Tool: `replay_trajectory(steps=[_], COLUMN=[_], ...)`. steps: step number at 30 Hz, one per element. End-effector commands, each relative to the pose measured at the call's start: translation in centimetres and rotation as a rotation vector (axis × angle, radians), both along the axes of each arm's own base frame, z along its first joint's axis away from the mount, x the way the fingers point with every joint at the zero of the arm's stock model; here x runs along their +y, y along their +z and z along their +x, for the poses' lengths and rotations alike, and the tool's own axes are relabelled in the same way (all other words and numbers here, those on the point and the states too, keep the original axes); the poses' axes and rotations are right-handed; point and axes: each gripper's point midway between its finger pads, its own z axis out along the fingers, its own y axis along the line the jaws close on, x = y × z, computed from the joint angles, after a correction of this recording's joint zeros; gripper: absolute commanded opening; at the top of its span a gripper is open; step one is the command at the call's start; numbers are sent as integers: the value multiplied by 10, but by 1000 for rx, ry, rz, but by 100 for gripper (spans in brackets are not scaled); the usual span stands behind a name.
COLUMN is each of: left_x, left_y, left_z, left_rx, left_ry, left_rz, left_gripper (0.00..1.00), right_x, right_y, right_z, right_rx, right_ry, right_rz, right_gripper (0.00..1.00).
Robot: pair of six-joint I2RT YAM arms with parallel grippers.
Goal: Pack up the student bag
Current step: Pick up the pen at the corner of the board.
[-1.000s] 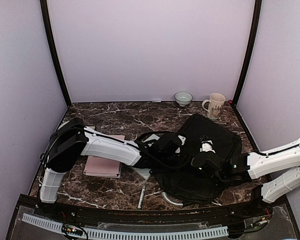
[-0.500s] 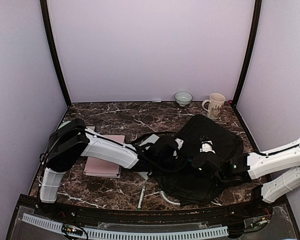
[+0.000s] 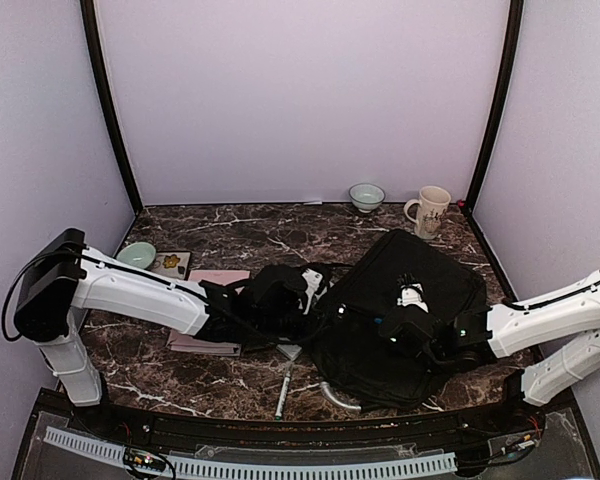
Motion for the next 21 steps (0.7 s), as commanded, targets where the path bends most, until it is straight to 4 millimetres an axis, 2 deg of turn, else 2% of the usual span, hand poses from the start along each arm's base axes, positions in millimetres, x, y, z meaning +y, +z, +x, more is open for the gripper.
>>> replay_trajectory(steps=[1,6,12,15,21], left_x=[37,59,81,78,52], left_y=[2,-2,-3,1,13], left_z=[-1,1,15,20,29], left_rx=[-52,-96,-190,-212,-181], left_ry=[52,87,150,133,41], left_rz=[100,146,229,222,126], left_gripper=[39,53,70,77,77], right_x=[13,31,63,61,44], right_y=[1,3,32,40,46], right_z=[-4,-15,-28,-27,-20], right_rx=[33,76,73,56,15], right_ry=[45,150,300,292,214], right_rz=[39,121,294,311,303], right_gripper=[15,24,38,41,44])
